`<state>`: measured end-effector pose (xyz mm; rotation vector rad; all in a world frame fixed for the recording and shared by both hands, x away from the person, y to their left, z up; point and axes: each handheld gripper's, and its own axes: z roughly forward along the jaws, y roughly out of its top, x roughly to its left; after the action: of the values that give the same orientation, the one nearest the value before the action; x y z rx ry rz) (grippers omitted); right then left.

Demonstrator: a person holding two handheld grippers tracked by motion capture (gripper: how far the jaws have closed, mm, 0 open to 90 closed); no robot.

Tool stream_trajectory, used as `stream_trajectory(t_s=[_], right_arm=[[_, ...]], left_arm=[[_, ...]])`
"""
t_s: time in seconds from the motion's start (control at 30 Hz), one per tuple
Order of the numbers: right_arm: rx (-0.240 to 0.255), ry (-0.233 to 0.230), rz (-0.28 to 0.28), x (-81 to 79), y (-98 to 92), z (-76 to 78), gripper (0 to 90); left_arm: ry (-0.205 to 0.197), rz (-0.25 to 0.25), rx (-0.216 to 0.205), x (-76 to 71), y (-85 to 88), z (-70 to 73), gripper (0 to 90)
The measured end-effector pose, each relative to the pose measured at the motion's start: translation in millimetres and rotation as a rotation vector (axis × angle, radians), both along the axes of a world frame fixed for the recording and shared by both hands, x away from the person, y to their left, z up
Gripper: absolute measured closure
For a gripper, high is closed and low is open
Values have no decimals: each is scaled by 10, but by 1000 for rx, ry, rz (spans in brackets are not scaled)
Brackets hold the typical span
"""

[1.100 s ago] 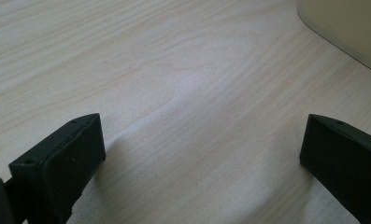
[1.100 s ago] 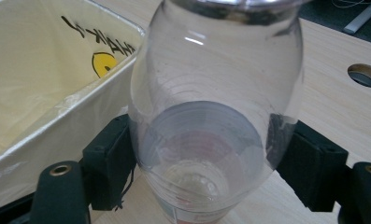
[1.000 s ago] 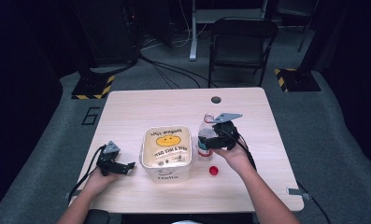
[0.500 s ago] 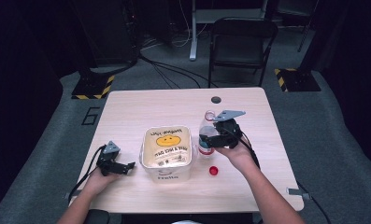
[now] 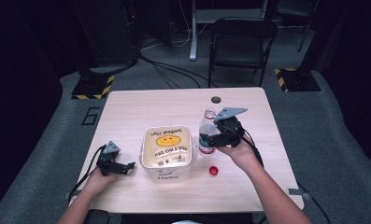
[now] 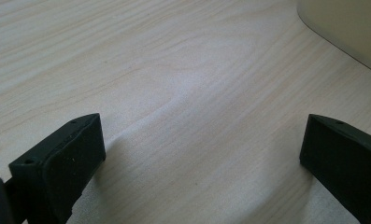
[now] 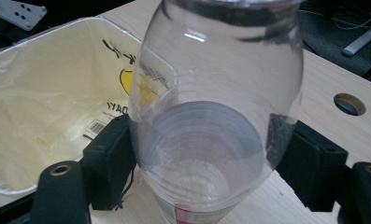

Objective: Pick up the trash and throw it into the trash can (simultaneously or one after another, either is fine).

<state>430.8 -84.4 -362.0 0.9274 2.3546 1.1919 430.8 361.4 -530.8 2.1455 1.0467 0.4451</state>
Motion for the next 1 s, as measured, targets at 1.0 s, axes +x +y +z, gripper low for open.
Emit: stream_trajectory(t_s=[1.0], right_arm=[[-10, -36, 50, -88, -36, 546, 248]], left_arm=[[0, 0, 0, 0, 0, 0, 0]])
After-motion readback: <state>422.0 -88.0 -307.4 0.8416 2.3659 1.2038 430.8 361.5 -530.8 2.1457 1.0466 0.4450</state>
